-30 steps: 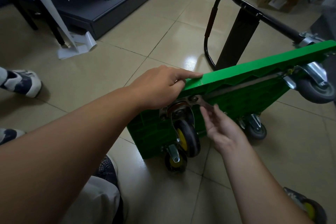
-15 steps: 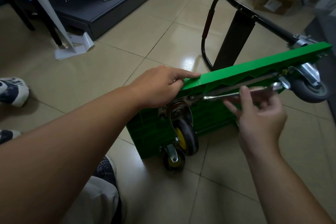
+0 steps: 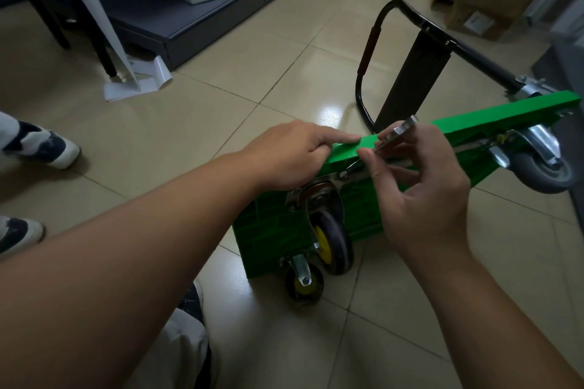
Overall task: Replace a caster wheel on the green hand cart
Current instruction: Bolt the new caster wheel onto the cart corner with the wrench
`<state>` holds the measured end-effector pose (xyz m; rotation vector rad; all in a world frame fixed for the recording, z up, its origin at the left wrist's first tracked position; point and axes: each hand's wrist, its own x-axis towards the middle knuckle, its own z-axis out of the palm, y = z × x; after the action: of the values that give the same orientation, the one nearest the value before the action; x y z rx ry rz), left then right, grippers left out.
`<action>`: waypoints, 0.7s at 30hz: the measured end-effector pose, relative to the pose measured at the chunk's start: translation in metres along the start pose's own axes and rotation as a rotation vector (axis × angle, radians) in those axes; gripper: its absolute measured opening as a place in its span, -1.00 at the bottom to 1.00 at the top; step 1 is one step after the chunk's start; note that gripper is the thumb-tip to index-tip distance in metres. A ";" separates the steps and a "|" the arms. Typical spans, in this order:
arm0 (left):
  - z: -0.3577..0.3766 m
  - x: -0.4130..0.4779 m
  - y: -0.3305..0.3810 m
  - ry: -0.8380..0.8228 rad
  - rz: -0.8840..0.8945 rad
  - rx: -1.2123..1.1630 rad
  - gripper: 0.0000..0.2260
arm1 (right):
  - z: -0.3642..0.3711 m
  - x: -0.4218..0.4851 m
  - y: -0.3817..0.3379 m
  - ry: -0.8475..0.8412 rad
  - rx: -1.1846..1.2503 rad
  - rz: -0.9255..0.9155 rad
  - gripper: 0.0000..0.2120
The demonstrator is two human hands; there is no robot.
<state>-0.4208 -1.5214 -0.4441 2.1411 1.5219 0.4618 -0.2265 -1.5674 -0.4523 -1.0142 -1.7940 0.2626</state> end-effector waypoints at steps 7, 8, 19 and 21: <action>0.000 0.000 0.000 0.003 0.008 -0.019 -0.59 | 0.006 0.005 -0.008 -0.075 -0.042 -0.046 -0.83; 0.000 0.000 0.000 0.006 0.012 -0.023 -0.61 | 0.007 0.004 -0.009 -0.100 -0.051 -0.048 -0.83; 0.000 0.000 0.001 0.026 0.023 0.004 -0.56 | 0.012 0.005 -0.006 -0.022 -0.089 0.028 -0.84; -0.001 -0.001 0.002 0.022 0.033 0.001 -0.54 | 0.010 0.008 -0.002 0.010 -0.081 0.082 -0.84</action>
<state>-0.4202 -1.5224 -0.4424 2.1713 1.5015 0.4973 -0.2365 -1.5604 -0.4507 -1.1456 -1.7681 0.2369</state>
